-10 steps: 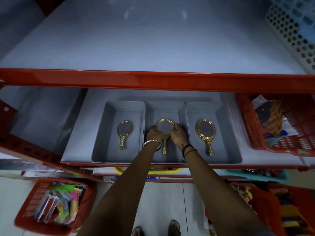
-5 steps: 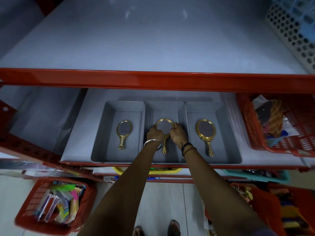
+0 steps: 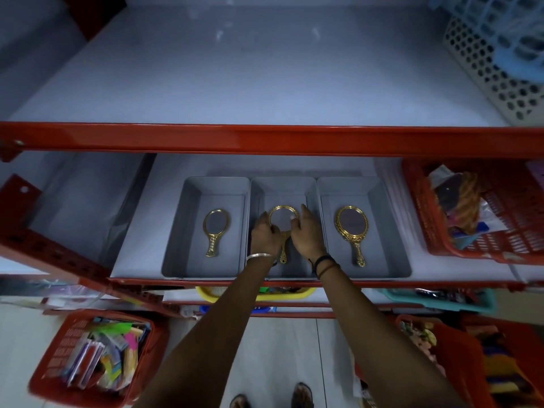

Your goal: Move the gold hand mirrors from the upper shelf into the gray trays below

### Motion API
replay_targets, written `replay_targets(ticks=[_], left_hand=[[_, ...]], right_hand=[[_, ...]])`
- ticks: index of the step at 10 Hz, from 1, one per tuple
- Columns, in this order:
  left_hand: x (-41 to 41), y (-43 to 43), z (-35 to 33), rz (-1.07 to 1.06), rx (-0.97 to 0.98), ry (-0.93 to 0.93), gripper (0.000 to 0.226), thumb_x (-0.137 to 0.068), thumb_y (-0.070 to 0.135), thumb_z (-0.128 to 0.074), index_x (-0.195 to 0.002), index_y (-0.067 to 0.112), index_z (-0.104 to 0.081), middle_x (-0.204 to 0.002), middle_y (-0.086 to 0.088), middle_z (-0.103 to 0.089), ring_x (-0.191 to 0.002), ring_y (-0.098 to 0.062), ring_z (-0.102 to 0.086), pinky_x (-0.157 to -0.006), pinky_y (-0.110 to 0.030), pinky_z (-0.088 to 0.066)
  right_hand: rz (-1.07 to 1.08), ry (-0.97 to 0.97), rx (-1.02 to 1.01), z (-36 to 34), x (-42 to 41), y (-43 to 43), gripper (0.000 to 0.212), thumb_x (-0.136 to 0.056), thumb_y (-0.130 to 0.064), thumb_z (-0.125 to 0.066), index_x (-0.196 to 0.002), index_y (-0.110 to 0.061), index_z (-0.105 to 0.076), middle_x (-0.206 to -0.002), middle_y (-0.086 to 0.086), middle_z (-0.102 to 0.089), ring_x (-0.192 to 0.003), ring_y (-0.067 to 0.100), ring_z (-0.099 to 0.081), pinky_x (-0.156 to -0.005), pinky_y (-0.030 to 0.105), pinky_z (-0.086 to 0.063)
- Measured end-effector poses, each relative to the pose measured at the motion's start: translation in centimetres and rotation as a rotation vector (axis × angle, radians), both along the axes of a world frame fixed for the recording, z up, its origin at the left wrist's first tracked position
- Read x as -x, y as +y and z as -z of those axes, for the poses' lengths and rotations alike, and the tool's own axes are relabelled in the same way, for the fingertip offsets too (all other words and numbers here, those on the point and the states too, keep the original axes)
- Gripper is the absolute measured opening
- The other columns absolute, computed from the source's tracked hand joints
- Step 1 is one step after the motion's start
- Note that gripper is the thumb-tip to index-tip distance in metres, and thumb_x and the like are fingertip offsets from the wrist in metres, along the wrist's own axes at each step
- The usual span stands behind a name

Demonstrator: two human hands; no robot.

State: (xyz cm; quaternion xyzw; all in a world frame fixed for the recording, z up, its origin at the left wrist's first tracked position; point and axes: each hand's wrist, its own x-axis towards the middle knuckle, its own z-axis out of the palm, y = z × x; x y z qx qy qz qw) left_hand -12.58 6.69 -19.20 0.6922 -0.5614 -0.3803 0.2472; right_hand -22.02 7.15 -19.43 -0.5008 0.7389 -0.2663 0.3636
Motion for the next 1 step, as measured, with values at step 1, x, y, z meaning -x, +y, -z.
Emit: replay_targets(ticks=[1], left_hand=[[-0.65,2.72,-0.78,0.111,0.245,0.009,0.050,-0.096,0.002,-0.041,-0.144,0.002,-0.032,-0.151,-0.014,-0.037,-0.140,-0.025,-0.036,-0.111,-0.025,-0.032]], right_hand=[[-0.027,0.055,0.225,-1.78,-0.42,2.38,0.053,-0.100,-0.031,-0.034,-0.149,-0.011,-0.023,-0.157,0.007,-0.027,-0.145,0.022,-0.025,-0.117,0.033,-0.024]])
